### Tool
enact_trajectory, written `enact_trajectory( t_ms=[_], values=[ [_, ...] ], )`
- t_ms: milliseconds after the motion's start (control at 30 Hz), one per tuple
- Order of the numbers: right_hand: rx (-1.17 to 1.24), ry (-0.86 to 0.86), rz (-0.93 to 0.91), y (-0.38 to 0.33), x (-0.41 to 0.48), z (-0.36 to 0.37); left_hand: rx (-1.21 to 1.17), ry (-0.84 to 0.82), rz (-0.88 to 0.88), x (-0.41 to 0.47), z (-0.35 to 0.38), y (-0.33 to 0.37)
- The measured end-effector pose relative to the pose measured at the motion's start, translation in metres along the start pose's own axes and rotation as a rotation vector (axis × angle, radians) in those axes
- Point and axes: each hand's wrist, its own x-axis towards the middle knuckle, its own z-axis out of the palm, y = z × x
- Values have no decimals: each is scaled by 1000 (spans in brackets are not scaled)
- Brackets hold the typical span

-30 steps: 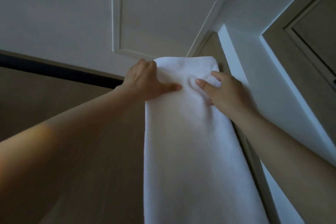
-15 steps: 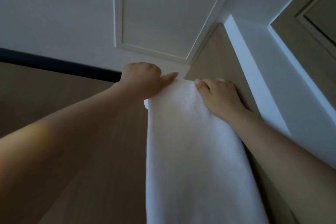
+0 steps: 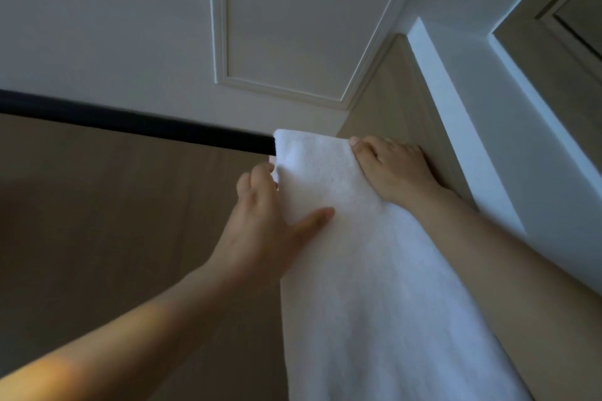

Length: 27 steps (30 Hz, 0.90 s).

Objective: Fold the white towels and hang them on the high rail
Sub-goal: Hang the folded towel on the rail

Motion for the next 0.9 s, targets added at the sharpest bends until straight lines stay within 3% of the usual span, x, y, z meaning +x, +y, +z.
enact_trajectory(
  t_ms=[100, 333, 533, 733, 800, 900],
  values=[
    [-1, -10, 2, 0, -1, -2, 4, -29, -64, 12, -4, 2],
    [10, -50, -28, 3, 4, -5, 406, 210, 310, 51, -28, 17],
    [162, -124, 29, 4, 8, -11, 723, 7, 106, 94, -32, 15],
    [482, 303, 154, 3, -60, -22, 704, 60, 130, 95, -26, 13],
    [526, 229, 241, -2, -87, -19, 705, 52, 134, 94, -26, 12],
    [743, -104, 449, -7, -101, -13, 711, 30, 122, 94, -28, 13]
  ],
)
